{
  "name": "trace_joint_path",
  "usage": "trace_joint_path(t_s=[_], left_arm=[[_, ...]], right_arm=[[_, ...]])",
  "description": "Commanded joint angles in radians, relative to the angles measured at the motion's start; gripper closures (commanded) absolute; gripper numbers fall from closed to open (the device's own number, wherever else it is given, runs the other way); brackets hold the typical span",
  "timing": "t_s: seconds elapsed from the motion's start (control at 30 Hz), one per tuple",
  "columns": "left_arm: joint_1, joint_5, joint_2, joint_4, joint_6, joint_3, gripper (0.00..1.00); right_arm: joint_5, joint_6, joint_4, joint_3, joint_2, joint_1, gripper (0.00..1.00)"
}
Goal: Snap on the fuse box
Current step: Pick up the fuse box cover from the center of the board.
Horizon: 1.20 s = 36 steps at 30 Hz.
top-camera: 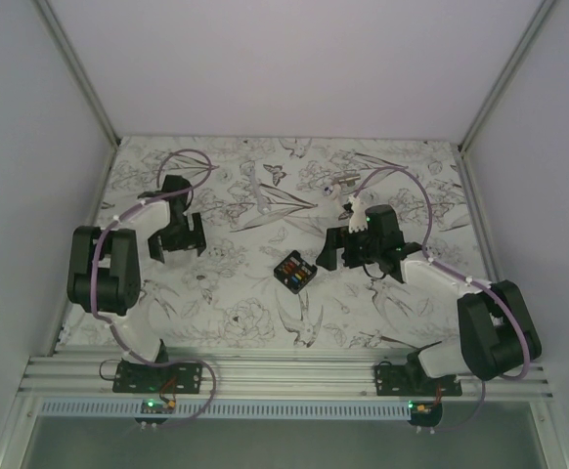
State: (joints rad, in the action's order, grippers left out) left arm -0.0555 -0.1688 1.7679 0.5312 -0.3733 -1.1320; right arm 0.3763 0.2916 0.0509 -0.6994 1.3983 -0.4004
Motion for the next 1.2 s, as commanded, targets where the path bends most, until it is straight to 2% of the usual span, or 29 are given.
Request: trace_joint_path(t_s=[0.0, 0.37, 1.17], left_arm=[[0.017, 0.041, -0.011, 0.007, 0.001, 0.021, 0.00], [0.014, 0.045, -0.101, 0.009, -0.009, 0.027, 0.00], [0.014, 0.087, 0.000, -0.002, 0.060, 0.007, 0.00]], right_arm=[[0.014, -0.015, -0.033, 0.001, -0.018, 0.009, 0.01], [0.022, -0.013, -0.037, 0.003, -0.015, 0.009, 0.01], [0.030, -0.013, -0.041, 0.006, -0.018, 0.009, 0.00]])
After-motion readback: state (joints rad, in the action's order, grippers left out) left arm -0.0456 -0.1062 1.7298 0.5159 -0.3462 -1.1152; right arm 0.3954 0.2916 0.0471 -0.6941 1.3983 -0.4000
